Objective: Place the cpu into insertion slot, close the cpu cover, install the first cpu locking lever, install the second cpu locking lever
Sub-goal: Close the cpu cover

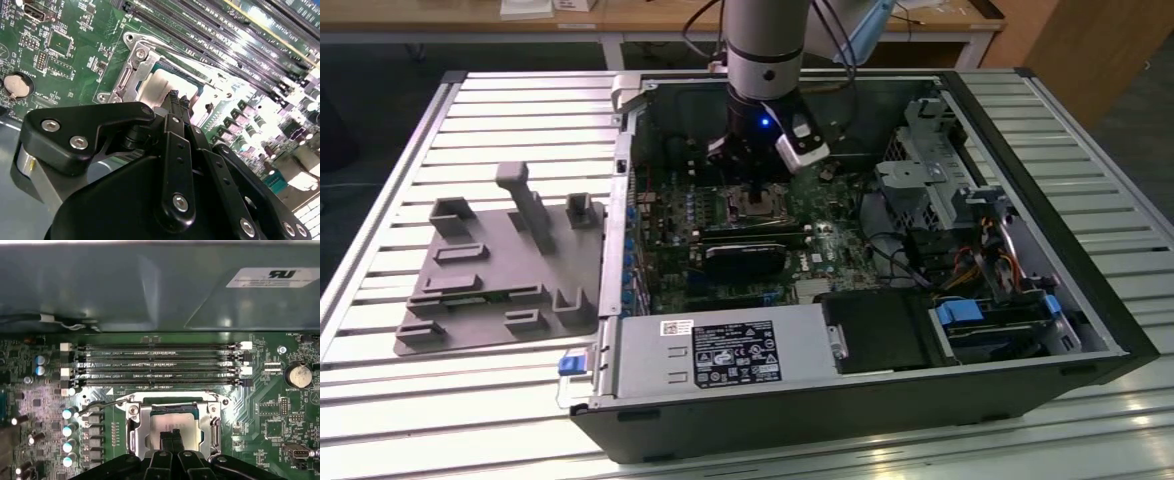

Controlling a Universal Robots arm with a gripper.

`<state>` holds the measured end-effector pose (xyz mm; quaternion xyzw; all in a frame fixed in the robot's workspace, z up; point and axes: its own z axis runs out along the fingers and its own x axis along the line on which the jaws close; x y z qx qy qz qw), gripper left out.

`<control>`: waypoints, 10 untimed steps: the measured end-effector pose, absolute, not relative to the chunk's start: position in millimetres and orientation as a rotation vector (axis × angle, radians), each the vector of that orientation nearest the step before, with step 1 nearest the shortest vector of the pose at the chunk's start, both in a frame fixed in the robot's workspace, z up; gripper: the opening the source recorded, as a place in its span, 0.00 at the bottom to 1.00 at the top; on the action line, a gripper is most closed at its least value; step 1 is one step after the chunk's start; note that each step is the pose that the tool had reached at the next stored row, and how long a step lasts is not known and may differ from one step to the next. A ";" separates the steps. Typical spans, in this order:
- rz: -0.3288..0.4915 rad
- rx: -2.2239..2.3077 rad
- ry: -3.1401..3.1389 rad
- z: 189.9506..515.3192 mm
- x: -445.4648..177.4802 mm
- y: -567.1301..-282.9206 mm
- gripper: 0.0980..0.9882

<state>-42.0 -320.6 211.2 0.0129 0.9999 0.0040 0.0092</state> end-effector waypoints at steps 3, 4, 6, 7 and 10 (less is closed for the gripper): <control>0.004 0.039 3.123 211.3 -42.0 -320.7 0.00; 0.003 0.040 3.123 211.2 -42.0 -320.7 0.00; 0.004 0.051 3.123 210.8 -42.1 -320.7 0.00; 0.004 0.060 3.123 210.6 -42.2 -320.7 0.00; 0.004 0.088 3.122 210.1 -43.7 -320.7 0.00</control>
